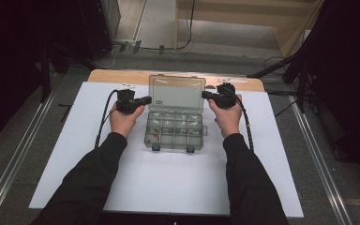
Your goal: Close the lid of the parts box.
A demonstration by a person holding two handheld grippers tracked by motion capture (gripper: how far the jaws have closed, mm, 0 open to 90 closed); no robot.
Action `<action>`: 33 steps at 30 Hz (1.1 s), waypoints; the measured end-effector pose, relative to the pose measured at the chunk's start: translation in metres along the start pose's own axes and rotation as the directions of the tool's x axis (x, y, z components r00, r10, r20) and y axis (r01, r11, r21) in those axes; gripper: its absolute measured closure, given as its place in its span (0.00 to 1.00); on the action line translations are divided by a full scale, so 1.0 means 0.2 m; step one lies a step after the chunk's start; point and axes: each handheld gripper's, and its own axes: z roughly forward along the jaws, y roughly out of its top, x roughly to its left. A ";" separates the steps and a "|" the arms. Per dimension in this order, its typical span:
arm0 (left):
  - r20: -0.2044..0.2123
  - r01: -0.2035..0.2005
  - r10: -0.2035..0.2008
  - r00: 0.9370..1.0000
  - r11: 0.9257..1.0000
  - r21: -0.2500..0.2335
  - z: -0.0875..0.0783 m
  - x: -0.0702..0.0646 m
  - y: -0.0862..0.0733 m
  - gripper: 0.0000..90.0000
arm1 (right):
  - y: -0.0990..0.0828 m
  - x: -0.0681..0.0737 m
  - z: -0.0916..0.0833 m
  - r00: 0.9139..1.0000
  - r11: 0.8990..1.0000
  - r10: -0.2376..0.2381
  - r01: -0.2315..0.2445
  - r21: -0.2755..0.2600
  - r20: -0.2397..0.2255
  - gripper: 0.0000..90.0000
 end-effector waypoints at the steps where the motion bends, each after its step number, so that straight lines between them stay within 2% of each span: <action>1: -0.001 0.008 -0.008 1.000 1.000 0.001 0.00 0.00 0.00 0.94 | 0.00 0.00 0.00 1.000 1.000 -0.008 0.008 -0.003 0.007 0.95; 4: 0.020 0.044 -0.044 0.999 0.999 0.002 0.00 0.01 0.00 0.89 | -0.01 0.01 -0.01 1.000 1.000 -0.013 0.013 -0.010 0.012 0.95; 8: 0.047 0.062 -0.063 0.997 0.998 0.013 -0.03 0.04 0.01 0.80 | -0.02 0.01 -0.02 1.000 1.000 -0.014 0.015 -0.022 0.013 0.96; 11: 0.083 0.082 -0.082 0.993 0.997 0.003 -0.07 0.06 0.02 0.79 | -0.02 0.02 -0.02 1.000 0.999 -0.023 0.023 -0.028 0.015 0.96; 14: 0.098 0.082 -0.081 0.992 0.997 -0.008 -0.11 0.06 0.04 0.79 | -0.03 0.02 -0.02 1.000 0.999 -0.025 0.025 -0.034 0.014 0.96; 17: 0.095 0.069 -0.067 0.993 0.997 -0.017 -0.13 0.06 0.06 0.83 | -0.04 0.02 -0.02 1.000 0.999 -0.027 0.028 -0.047 0.013 0.96; 21: 0.093 0.101 -0.098 0.991 0.994 -0.028 -0.13 0.08 0.07 0.88 | -0.05 0.02 -0.02 1.000 0.998 -0.026 0.027 -0.056 0.016 0.95; 25: 0.082 0.117 -0.115 0.990 0.993 -0.018 -0.11 0.10 0.08 1.00 | -0.05 0.03 -0.03 0.999 0.997 -0.039 0.040 -0.059 0.015 0.96; 27: 0.080 0.130 -0.128 0.989 0.991 -0.015 -0.10 0.11 0.09 1.00 | -0.05 0.03 -0.03 0.999 0.997 -0.046 0.047 -0.066 0.019 0.95; 29: 0.070 0.145 -0.144 0.987 0.989 -0.006 -0.07 0.12 0.11 1.00 | -0.06 0.03 -0.04 0.999 0.997 -0.048 0.049 -0.067 0.014 0.95; 33: 0.073 0.193 -0.193 0.978 0.981 0.009 -0.03 0.15 0.14 1.00 | -0.06 0.03 -0.05 0.999 0.996 -0.047 0.047 -0.071 0.011 0.95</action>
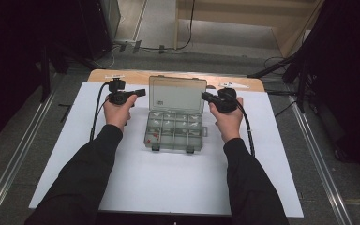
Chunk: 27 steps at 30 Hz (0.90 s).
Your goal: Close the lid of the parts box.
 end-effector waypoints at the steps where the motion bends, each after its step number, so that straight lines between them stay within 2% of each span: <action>1: -0.001 0.003 -0.003 1.000 1.000 0.003 0.01 0.00 0.01 1.00 | 0.00 0.00 0.00 1.000 1.000 -0.005 0.005 -0.001 0.001 0.95; 4: -0.006 -0.010 0.010 1.000 1.000 0.023 0.05 -0.01 0.02 1.00 | -0.01 0.00 0.00 1.000 1.000 -0.008 0.008 -0.013 -0.001 0.95; 7: 0.011 0.003 -0.003 1.000 1.000 0.017 0.06 -0.02 0.02 1.00 | -0.01 0.00 -0.01 1.000 1.000 -0.015 0.015 -0.016 -0.002 0.95; 10: 0.028 -0.006 0.005 1.000 1.000 0.023 0.07 -0.04 0.03 1.00 | -0.02 0.01 -0.01 1.000 0.999 -0.027 0.027 -0.025 0.002 0.95; 13: 0.033 -0.021 0.020 0.999 1.000 0.022 0.07 -0.06 0.04 1.00 | -0.03 0.02 -0.02 0.999 0.998 -0.044 0.045 -0.044 0.007 0.95; 20: 0.066 -0.014 0.013 0.998 1.000 0.014 0.06 -0.06 0.06 1.00 | -0.04 0.02 -0.03 0.999 0.997 -0.041 0.041 -0.060 0.003 0.95; 22: 0.087 -0.006 0.005 0.996 1.000 0.017 0.05 -0.06 0.05 1.00 | -0.04 0.02 -0.03 0.999 0.997 -0.045 0.045 -0.056 -0.006 0.95; 24: 0.090 -0.022 0.020 0.996 1.000 0.021 0.06 -0.06 0.05 1.00 | -0.05 0.02 -0.04 0.998 0.997 -0.055 0.055 -0.058 -0.012 0.95; 27: 0.091 -0.021 0.019 0.996 1.000 0.017 0.06 -0.06 0.05 1.00 | -0.06 0.03 -0.04 0.998 0.996 -0.061 0.061 -0.058 -0.011 0.95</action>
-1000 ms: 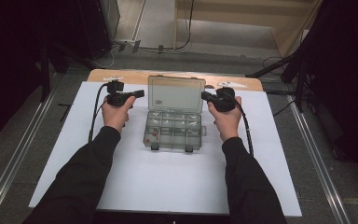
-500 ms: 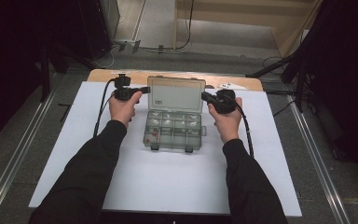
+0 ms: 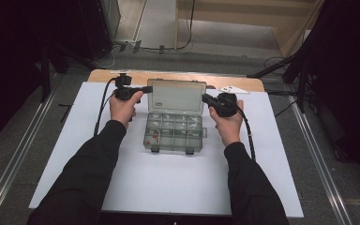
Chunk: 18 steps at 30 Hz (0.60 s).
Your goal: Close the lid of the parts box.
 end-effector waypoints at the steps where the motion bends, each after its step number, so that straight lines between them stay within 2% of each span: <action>1: 0.005 0.008 -0.008 1.000 1.000 -0.004 0.00 0.00 0.00 1.00 | 0.00 0.00 0.00 1.000 1.000 -0.002 0.002 0.000 -0.001 0.95; 3: 0.012 0.018 -0.018 1.000 1.000 -0.005 0.01 0.00 0.00 1.00 | 0.00 0.00 0.00 1.000 1.000 -0.004 0.004 0.000 0.000 0.95; 9: 0.007 0.005 -0.004 1.000 1.000 -0.006 0.02 -0.02 0.00 1.00 | 0.00 0.00 -0.01 1.000 1.000 -0.008 0.008 -0.001 -0.004 0.94; 12: 0.002 -0.012 0.012 1.000 1.000 0.000 0.01 -0.02 0.00 1.00 | 0.00 0.00 -0.01 1.000 1.000 -0.010 0.010 0.000 -0.008 0.93; 16: 0.023 -0.026 0.026 0.999 1.000 0.017 0.00 -0.03 0.00 1.00 | -0.01 0.00 -0.02 1.000 1.000 -0.008 0.009 0.014 -0.027 0.89; 18: 0.025 -0.044 0.044 0.999 0.999 0.021 -0.01 -0.03 0.00 1.00 | -0.01 0.01 -0.02 0.999 0.999 -0.024 0.025 0.022 -0.032 0.88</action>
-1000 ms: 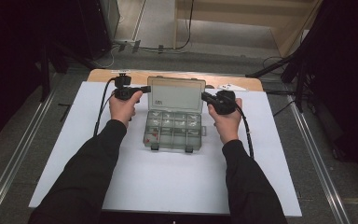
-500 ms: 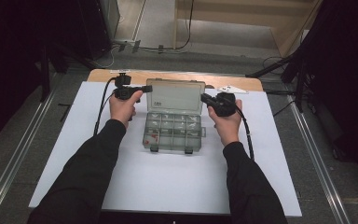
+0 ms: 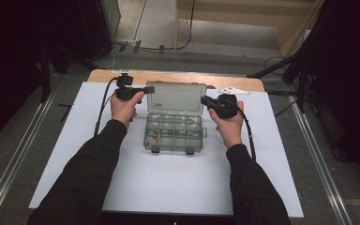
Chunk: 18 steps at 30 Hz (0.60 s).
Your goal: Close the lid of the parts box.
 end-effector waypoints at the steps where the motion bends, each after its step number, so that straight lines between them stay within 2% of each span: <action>1: 0.003 -0.002 0.002 1.000 1.000 0.001 0.00 0.00 0.00 1.00 | 0.00 0.00 0.00 1.000 1.000 0.002 -0.002 0.005 0.000 0.88; 8: 0.011 -0.021 0.021 1.000 1.000 -0.008 -0.03 -0.02 -0.01 1.00 | -0.01 0.00 -0.06 1.000 1.000 -0.009 0.009 -0.003 -0.028 0.76; 13: 0.027 -0.028 0.028 0.999 1.000 -0.009 -0.04 -0.03 -0.03 1.00 | -0.03 -0.02 -0.11 0.999 1.000 -0.001 0.000 -0.008 -0.035 0.76; 18: 0.019 -0.043 0.043 0.999 0.999 -0.006 -0.07 -0.05 -0.04 1.00 | -0.05 -0.02 -0.15 0.999 1.000 -0.011 0.010 -0.022 -0.040 0.75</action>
